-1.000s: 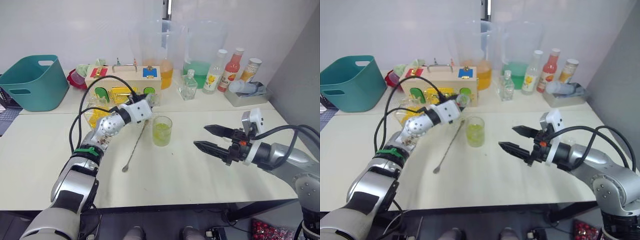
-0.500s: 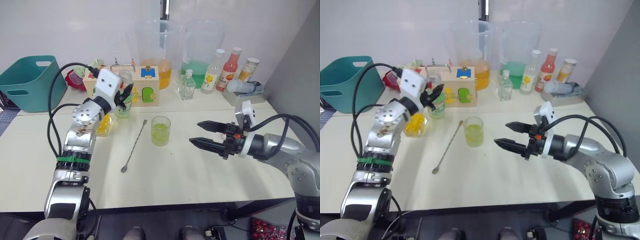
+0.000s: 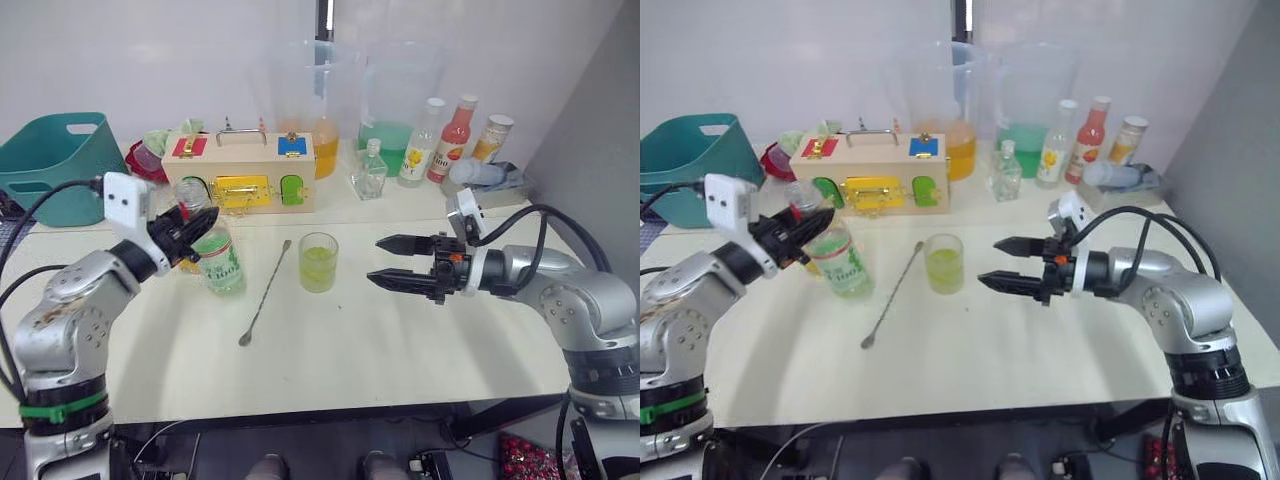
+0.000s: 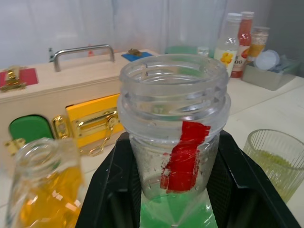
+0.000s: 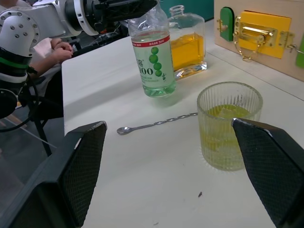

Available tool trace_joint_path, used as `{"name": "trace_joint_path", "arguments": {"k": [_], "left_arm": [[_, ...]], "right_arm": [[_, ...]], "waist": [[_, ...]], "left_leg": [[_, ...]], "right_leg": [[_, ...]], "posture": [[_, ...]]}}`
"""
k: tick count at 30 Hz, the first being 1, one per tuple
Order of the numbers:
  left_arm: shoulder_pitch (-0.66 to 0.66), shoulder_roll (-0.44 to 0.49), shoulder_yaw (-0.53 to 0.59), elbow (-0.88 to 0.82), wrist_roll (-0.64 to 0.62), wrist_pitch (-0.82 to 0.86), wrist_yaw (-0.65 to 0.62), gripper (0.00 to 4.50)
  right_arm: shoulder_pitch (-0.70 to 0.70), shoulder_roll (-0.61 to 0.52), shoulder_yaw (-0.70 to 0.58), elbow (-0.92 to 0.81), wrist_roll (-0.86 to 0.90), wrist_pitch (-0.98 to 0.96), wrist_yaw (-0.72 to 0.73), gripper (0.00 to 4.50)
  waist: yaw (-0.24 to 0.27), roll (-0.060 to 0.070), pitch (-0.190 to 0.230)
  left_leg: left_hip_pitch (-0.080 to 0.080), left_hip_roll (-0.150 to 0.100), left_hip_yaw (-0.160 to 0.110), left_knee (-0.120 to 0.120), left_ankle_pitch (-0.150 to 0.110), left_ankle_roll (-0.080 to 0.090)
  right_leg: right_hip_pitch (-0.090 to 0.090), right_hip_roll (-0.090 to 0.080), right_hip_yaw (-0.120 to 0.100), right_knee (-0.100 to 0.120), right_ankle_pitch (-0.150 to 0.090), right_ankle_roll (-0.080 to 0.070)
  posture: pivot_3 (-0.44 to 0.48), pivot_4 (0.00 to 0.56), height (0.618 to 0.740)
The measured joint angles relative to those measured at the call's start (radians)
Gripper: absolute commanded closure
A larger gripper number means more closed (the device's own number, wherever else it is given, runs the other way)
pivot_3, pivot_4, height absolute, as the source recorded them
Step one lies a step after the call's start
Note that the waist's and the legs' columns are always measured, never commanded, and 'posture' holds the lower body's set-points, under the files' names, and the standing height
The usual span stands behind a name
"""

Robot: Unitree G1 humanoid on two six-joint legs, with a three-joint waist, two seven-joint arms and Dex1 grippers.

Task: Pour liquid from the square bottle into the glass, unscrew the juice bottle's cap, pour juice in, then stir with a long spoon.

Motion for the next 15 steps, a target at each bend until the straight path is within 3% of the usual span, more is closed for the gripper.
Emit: {"name": "trace_joint_path", "arguments": {"k": [7,15], "left_arm": [[0.193,0.064,0.211,-0.082,-0.083,0.029,0.014,3.1],[0.208,0.088,0.282,0.005,-0.038,-0.047,0.086,3.1]], "right_arm": [[-0.055,0.037,0.046,0.074,-0.053,-0.024,0.086,0.03],[-0.076,0.057,0.055,0.09,-0.081,-0.03,0.117,0.03]], "waist": [[-0.006,0.0,0.0],[0.016,-0.001,0.0]], "left_leg": [[0.003,0.002,0.002,-0.002,0.0,0.0],[0.003,0.002,0.003,-0.002,0.0,0.0]], "right_leg": [[-0.001,0.001,0.001,-0.003,0.0,-0.002],[0.0,0.0,0.0,-0.005,0.001,-0.002]], "posture": [[0.0,0.15,0.74],[0.0,0.15,0.74]]}}
